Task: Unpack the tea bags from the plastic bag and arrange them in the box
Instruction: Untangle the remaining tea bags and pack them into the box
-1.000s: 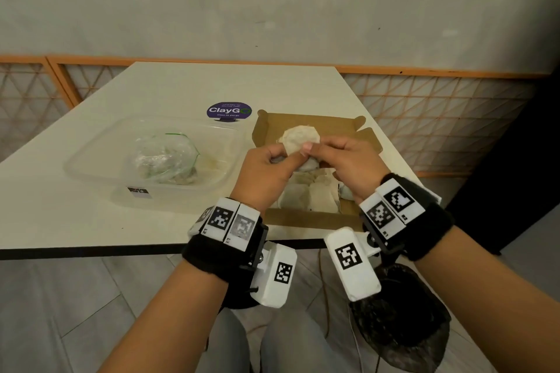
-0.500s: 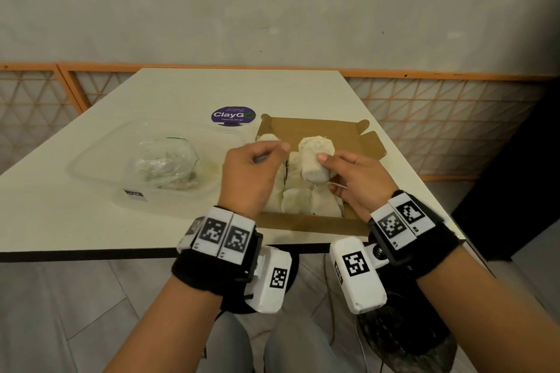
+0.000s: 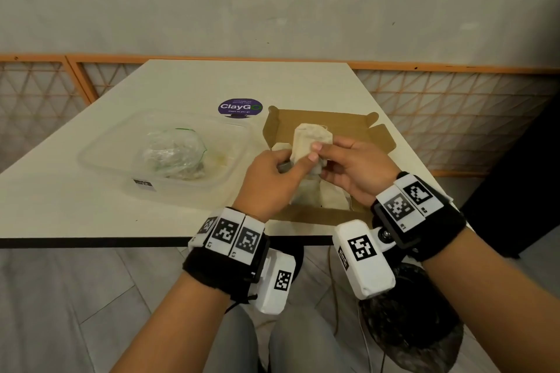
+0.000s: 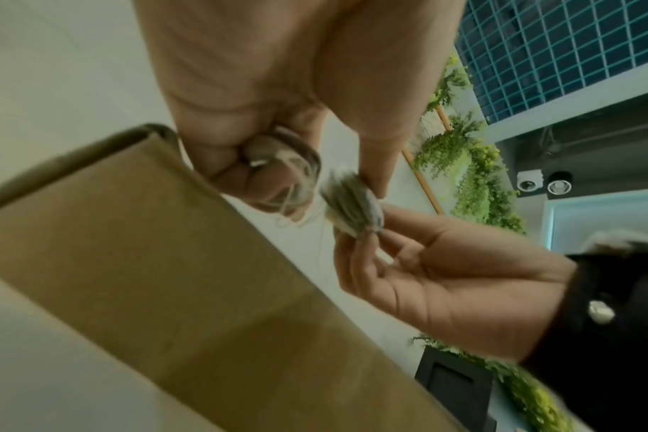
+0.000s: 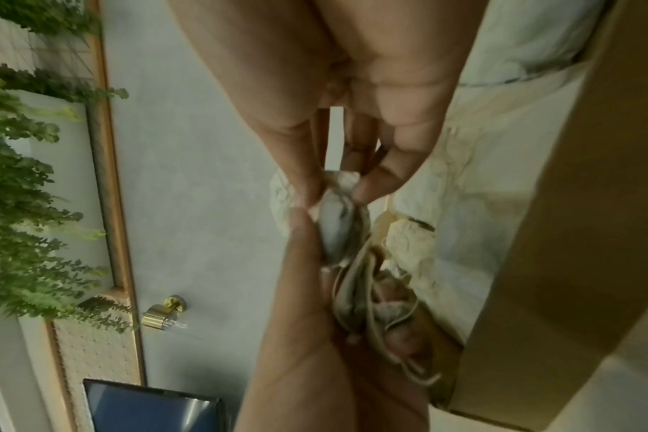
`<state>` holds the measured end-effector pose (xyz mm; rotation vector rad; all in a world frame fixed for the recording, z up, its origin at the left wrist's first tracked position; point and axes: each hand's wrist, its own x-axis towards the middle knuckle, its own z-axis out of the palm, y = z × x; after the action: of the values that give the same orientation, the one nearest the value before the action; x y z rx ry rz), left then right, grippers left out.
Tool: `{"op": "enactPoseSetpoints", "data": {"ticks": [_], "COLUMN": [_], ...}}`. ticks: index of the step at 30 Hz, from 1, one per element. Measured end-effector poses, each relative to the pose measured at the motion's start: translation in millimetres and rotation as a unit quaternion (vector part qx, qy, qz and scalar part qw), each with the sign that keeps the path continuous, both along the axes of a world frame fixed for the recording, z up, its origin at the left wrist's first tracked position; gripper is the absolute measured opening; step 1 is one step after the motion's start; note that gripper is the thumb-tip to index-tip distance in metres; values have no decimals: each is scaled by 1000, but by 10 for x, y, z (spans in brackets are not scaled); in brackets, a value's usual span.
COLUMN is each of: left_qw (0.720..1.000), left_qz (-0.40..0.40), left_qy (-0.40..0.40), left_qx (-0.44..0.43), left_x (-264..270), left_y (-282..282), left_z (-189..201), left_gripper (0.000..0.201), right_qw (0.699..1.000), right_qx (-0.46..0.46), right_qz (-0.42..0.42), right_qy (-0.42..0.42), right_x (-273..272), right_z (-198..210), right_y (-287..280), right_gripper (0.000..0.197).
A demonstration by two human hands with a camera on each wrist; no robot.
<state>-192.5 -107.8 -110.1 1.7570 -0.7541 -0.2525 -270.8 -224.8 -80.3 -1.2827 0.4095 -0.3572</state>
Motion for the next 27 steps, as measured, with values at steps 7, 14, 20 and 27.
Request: {"op": "enactPoseSetpoints", "data": {"ticks": [7,14,20,27], "left_qw": [996,969,938,935], "left_qz": [-27,122,118,96], "left_qy": [-63,115,182,205], "left_qx": [55,-180,-271,-272], "left_x": [54,75,52,71], "left_y": [94,262,359,388], "left_z": [25,39,55,89], "left_gripper": [33,11,13,15], "right_qw": [977,928,909,865], "right_qx": [-194,-327,-284,-376], "right_qz": [38,23,161,197], "right_qy": [83,178,261,269], "right_x": [106,260,403,483], "right_z": [150,317,47,-56], "right_y": [73,-122,15,126], "right_gripper": [19,23,24,40]}}
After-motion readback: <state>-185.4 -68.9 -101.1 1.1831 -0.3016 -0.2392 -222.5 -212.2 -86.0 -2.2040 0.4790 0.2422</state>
